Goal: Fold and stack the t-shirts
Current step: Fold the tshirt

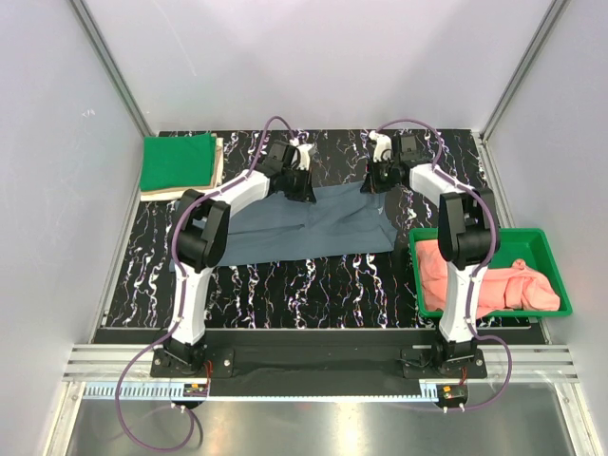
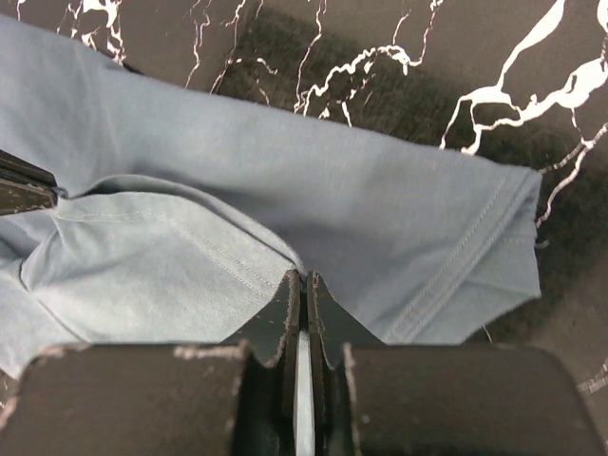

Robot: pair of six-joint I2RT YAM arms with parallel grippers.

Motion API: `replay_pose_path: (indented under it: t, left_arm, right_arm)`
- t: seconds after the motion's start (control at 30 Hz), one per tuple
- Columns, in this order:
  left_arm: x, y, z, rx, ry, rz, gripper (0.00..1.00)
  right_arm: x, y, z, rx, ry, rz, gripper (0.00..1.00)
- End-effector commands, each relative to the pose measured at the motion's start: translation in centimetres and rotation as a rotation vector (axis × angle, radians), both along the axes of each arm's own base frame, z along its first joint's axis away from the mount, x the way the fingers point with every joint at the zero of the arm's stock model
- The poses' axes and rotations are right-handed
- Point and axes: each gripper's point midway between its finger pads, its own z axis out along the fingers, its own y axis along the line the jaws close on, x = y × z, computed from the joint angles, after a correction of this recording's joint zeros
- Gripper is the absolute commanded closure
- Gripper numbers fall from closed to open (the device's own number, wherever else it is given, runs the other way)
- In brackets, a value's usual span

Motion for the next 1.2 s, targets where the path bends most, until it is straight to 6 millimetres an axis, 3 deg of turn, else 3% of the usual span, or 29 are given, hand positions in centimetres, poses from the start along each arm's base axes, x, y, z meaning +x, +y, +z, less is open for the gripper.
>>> replay_pose_path:
  t: [0.0,0.23,0.53,0.7,0.77,0.83,0.87,0.97,1.07,1.17]
  left_arm:
    - [2.1,1.0,2.8,0.005,-0.113,0.075,1.00]
    - [2.9,2.5,2.6,0.017,-0.122,0.142,1.00]
    - [3.4,2.6,1.5,0.024,-0.103,0.167,1.00]
    - [3.5,4.0,0.8,0.078,-0.079,0.235,1.00]
    - [3.5,4.2,0.9,0.090,-0.071,0.254,0.87]
    - [3.4,4.5,1.1,0.096,-0.062,0.266,0.82]
    - [3.2,4.7,1.4,0.106,-0.058,0.280,0.77]
    - [2.8,5.8,2.2,0.134,-0.055,0.328,0.76]
    - [2.4,7.3,2.9,0.184,-0.054,0.381,0.76]
    - [1.3,8.7,2.5,0.240,-0.022,0.407,0.75]
  right_arm:
    - [2.4,1.6,2.3,0.058,-0.090,0.017,0.99]
    - [3.5,2.2,2.4,0.084,-0.098,0.011,0.96]
    - [4.8,2.8,1.1,0.106,-0.080,0.003,0.91]
    - [5.8,2.1,1.4,0.088,-0.074,-0.069,0.75]
    - [6.3,1.0,2.4,0.046,-0.087,-0.139,0.70]
    - [5.8,0.2,3.2,0.032,-0.057,-0.191,0.67]
    - [5.6,0.1,4.6,0.031,-0.065,-0.207,0.67]
    - [3.2,-0.7,5.3,0.049,0.043,-0.309,0.68]
    - [1.0,0.0,5.0,0.088,0.144,-0.355,0.73]
    - [-1.7,0.4,3.4,0.032,0.235,-0.409,0.74]
